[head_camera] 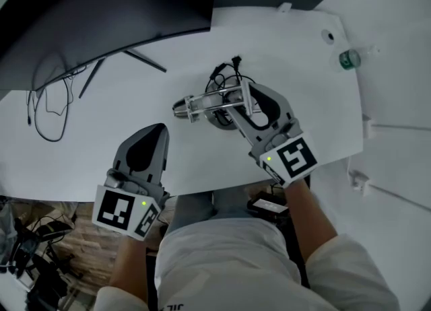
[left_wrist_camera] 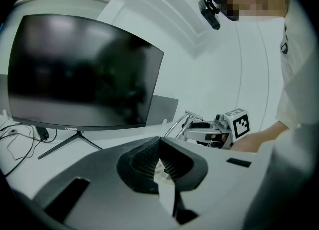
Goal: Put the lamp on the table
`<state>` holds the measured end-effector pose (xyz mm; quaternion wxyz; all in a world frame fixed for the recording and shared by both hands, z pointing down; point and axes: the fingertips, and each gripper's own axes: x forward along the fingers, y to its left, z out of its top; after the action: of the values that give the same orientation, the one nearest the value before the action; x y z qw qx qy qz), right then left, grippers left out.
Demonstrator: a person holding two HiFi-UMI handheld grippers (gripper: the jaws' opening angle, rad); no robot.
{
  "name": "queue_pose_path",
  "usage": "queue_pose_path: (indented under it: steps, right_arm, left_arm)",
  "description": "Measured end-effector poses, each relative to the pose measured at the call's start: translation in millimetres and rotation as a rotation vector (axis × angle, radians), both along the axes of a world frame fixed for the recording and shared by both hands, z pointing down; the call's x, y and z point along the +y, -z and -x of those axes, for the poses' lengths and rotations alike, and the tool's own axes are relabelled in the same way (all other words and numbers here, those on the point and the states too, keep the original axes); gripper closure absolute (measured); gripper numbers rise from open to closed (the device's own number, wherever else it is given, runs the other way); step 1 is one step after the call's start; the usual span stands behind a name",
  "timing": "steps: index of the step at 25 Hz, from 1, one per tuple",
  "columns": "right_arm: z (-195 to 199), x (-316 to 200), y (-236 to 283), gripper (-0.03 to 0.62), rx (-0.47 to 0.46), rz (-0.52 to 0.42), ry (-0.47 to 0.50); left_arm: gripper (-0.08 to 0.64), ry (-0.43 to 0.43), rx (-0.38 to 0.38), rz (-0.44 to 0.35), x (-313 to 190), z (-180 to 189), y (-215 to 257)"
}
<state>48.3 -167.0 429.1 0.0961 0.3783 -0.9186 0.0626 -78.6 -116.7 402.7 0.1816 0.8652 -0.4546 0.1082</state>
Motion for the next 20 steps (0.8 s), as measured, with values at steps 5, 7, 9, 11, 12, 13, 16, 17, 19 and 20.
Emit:
queue_pose_path:
  steps: [5,7,9,11,12,13,16,17,19,20]
  right_arm:
    - [-12,13,1,0.403,0.028,0.008,-0.017]
    - [-16,18,4,0.403,0.032,0.012,-0.028]
    - [-19,22,7,0.403,0.037,0.017,-0.034]
    - [-21,27,10,0.405,0.042,0.018,-0.037]
    - [-22,29,13,0.405,0.044,0.017,-0.038]
    - [-24,31,15,0.407,0.050,0.015,-0.041]
    - [-32,35,23,0.440,0.086,0.006,-0.058]
    - [-35,36,26,0.461,0.095,0.000,-0.066]
    - [-40,37,34,0.497,0.098,-0.009,-0.081]
    - [-41,38,38,0.509,0.096,-0.013,-0.083]
  left_arm:
    - [0.557,-0.012,-0.001,-0.014,3,-4,10]
    - [0.557,-0.013,-0.003,-0.021,4,-5,15]
    - [0.557,-0.016,-0.004,-0.028,4,-6,19]
    - [0.557,-0.021,-0.005,-0.035,5,-7,24]
    - [0.557,-0.023,-0.006,-0.038,6,-8,26]
    - [0.557,-0.025,-0.006,-0.041,7,-9,28]
    - [0.557,-0.022,-0.005,-0.048,9,-11,34]
    - [0.557,-0.019,-0.003,-0.050,10,-11,36]
    - [0.557,-0.019,-0.001,-0.053,12,-11,39]
    - [0.557,-0.022,-0.002,-0.054,13,-12,41]
